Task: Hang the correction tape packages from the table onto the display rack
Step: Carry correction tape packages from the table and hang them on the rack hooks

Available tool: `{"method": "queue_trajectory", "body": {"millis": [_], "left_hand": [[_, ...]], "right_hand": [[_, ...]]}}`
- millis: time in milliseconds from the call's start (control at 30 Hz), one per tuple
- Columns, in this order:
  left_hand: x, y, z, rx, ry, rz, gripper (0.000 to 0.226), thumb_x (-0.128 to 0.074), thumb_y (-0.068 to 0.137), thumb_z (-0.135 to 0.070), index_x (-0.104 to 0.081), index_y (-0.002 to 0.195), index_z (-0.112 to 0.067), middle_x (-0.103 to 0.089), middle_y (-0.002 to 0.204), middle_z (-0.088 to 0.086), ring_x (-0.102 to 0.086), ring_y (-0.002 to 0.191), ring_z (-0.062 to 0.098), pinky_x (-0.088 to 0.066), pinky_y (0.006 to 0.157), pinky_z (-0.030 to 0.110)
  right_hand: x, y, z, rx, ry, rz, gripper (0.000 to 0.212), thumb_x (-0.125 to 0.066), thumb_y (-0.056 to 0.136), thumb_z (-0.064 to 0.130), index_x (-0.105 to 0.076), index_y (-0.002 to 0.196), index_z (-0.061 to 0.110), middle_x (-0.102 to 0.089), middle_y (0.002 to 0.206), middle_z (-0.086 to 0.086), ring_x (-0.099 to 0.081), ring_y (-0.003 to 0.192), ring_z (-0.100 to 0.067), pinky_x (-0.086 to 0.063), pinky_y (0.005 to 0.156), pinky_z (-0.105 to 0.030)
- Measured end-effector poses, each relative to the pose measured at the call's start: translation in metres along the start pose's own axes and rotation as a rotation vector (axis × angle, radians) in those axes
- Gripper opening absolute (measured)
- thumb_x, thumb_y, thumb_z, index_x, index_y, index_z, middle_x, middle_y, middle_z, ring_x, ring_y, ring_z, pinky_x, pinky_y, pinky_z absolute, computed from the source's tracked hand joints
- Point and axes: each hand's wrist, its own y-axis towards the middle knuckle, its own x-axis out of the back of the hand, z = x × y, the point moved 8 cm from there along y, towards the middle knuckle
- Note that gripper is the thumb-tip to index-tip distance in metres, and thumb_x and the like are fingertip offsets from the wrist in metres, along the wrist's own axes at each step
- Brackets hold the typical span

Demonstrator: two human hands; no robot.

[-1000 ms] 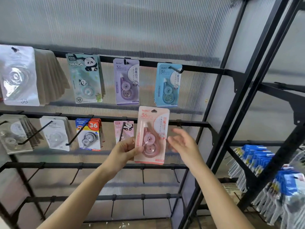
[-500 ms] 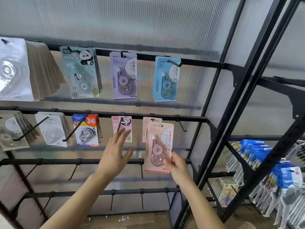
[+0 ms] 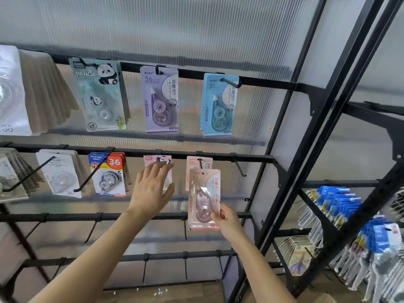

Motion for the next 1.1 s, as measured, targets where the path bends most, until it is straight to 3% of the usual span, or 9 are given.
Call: {"method": "queue_trajectory", "body": {"millis": [100,267,467,600,700,800,1033,1100], "left_hand": [[-0.006,0.005,0.001,-0.002,0.018,0.016,0.052,-0.062,0.089,-0.030,-0.047,0.137,-0.016,-0.047,0.139,0.007,-0.039,0.130,0.029,-0.030,0.108,0.042],[0.001,0.007,-0.006,-0.073,0.078,-0.103,0.050,-0.082,0.070,-0.016,-0.064,0.115,-0.006,-0.065,0.113,0.014,-0.061,0.106,0.036,-0.047,0.091,0.050],[0.002,0.007,-0.009,-0.107,0.119,-0.147,0.047,-0.082,0.067,-0.011,-0.066,0.111,-0.005,-0.067,0.106,0.013,-0.065,0.099,0.033,-0.051,0.086,0.048],[-0.004,0.006,-0.005,-0.062,0.113,-0.091,0.046,-0.077,0.074,-0.012,-0.063,0.117,-0.005,-0.066,0.112,0.015,-0.062,0.105,0.034,-0.048,0.091,0.047],[-0.011,0.006,-0.002,-0.018,0.132,-0.015,0.045,-0.065,0.086,-0.021,-0.056,0.129,-0.010,-0.059,0.125,0.011,-0.054,0.118,0.030,-0.039,0.102,0.044],[-0.011,0.006,-0.001,0.008,0.116,-0.007,0.043,-0.061,0.089,-0.022,-0.055,0.130,-0.010,-0.058,0.127,0.011,-0.053,0.120,0.029,-0.037,0.104,0.043],[-0.013,0.006,0.006,0.054,0.088,-0.007,0.042,-0.053,0.094,-0.027,-0.052,0.134,-0.013,-0.055,0.132,0.008,-0.049,0.123,0.027,-0.032,0.107,0.041],[-0.013,0.006,0.005,0.067,0.082,-0.007,0.042,-0.053,0.094,-0.026,-0.051,0.134,-0.013,-0.055,0.133,0.007,-0.049,0.124,0.026,-0.031,0.107,0.040]], "right_hand": [[-0.002,0.004,-0.007,-0.016,-0.027,0.011,0.020,-0.051,0.097,0.013,-0.056,0.114,0.022,-0.060,0.097,0.016,-0.055,0.088,0.005,-0.042,0.062,-0.007],[-0.004,0.013,-0.017,-0.049,-0.036,-0.001,0.018,-0.052,0.096,0.013,-0.055,0.109,0.025,-0.060,0.096,0.016,-0.056,0.087,0.006,-0.042,0.059,-0.005],[-0.006,0.050,-0.011,-0.091,-0.042,-0.045,0.018,-0.050,0.097,0.012,-0.055,0.114,0.018,-0.057,0.093,0.013,-0.052,0.081,0.005,-0.039,0.056,-0.008],[-0.011,0.081,-0.008,-0.151,-0.059,-0.059,0.021,-0.049,0.098,0.017,-0.054,0.119,0.016,-0.056,0.097,0.009,-0.050,0.076,0.005,-0.037,0.051,-0.010],[-0.013,0.098,-0.009,-0.200,-0.067,-0.071,0.024,-0.051,0.097,0.018,-0.057,0.120,0.012,-0.060,0.106,-0.001,-0.054,0.085,-0.009,-0.044,0.067,-0.019],[-0.016,0.108,-0.016,-0.265,-0.009,-0.055,0.022,-0.054,0.096,0.022,-0.058,0.115,0.012,-0.062,0.108,-0.005,-0.056,0.090,-0.016,-0.049,0.081,-0.031],[-0.008,0.105,-0.011,-0.219,0.076,-0.179,0.042,-0.064,0.089,0.025,-0.047,0.125,0.010,-0.059,0.117,-0.006,-0.052,0.089,-0.014,-0.041,0.063,-0.022],[-0.003,0.097,-0.006,-0.163,0.028,-0.191,0.049,-0.065,0.089,0.026,-0.044,0.130,0.010,-0.056,0.121,-0.004,-0.048,0.093,-0.012,-0.039,0.069,-0.022]]}}
